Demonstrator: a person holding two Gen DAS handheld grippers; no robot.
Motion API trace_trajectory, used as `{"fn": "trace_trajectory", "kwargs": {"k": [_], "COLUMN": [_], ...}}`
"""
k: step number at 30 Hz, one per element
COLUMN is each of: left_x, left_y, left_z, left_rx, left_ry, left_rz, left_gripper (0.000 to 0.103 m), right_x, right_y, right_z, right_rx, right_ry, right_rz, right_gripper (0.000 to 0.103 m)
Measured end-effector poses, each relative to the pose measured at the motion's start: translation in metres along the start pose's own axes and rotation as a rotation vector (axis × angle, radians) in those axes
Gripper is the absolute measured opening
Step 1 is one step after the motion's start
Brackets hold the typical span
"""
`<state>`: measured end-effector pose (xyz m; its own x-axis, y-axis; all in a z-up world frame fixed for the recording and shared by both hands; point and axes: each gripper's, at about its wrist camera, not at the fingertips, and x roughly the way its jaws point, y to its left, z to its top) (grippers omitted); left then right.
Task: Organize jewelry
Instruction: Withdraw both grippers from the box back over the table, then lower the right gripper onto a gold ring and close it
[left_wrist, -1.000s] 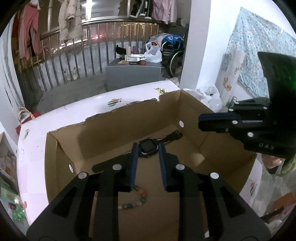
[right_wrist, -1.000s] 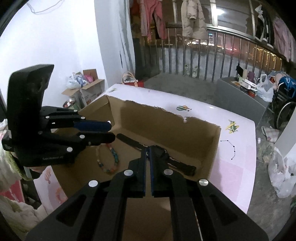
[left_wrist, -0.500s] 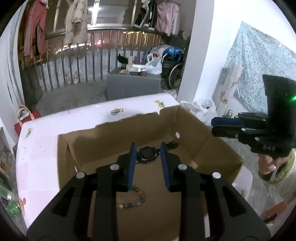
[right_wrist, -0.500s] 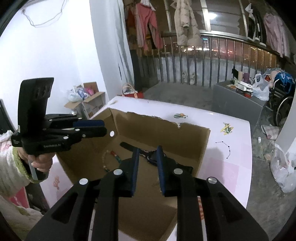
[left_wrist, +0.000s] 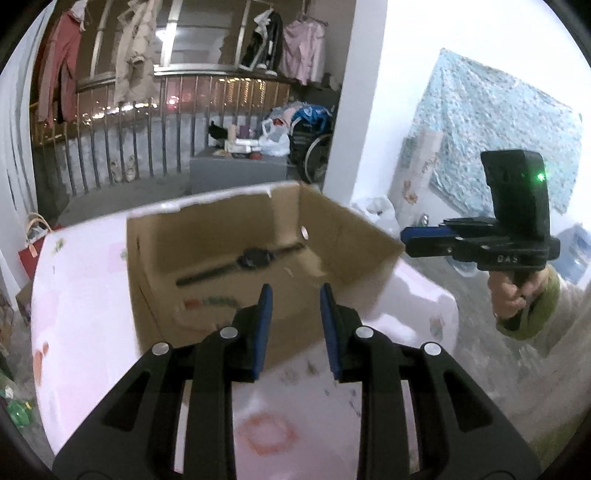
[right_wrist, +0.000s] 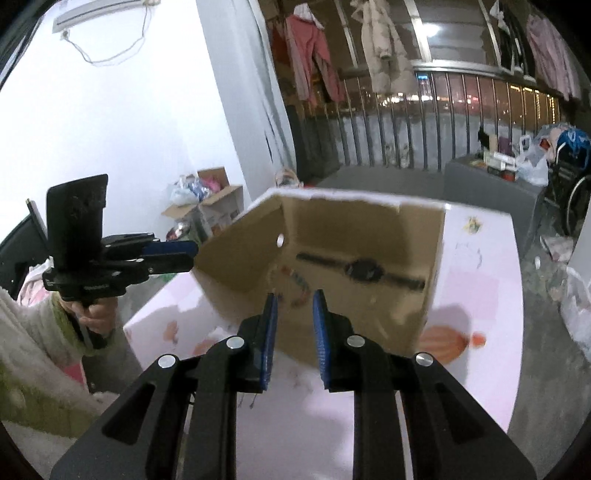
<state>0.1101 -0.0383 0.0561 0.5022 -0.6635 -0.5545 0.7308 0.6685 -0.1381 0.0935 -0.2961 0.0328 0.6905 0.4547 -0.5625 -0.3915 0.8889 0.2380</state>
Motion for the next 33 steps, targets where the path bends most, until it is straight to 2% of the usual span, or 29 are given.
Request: {"fn": "trace_trajectory", "kwargs": {"k": [4,7,11,16,22,33], "left_x": [0.012,0.029,0.052,0.077,0.093,0.100], "left_y": [-0.008,-0.014,-0.018,-0.015,-0.007,-0.010], "left_z": [-0.030,-0.051,-0.065,-0.077,-0.080,-0.080], "left_rx": [-0.009,0.022,0.057,0.031,0.006,0.043], "left_ry": [0.073,0.121,0.164,0.208,0.223,0.228], "left_rz": [-0.007,0.021,0.051,0.066,0.107,0.161], "left_gripper": [0.025,0.025,0.025,0.025,0.025,0.024], "right_x": [0.013,0.025,0.036,0.047,0.056,0.066], "right_y": [0.007,0.009,0.009,0.003,-0.003,-0.009], "right_z": [-0.023,-0.038,-0.047,-0.052,-0.054,-0.063], "right_rx": [0.026,0.017,-0.019,-0.037,-0.024,-0.018], "right_ry": [0.053,0.090,0.122,0.150,0.156,0.164], "right_rz": [-0.001,-0.018,-0.039,-0.039,-0.028,-0.028], "right_gripper": [0.020,0.020,0.020,0.020,0.020,0.020]}}
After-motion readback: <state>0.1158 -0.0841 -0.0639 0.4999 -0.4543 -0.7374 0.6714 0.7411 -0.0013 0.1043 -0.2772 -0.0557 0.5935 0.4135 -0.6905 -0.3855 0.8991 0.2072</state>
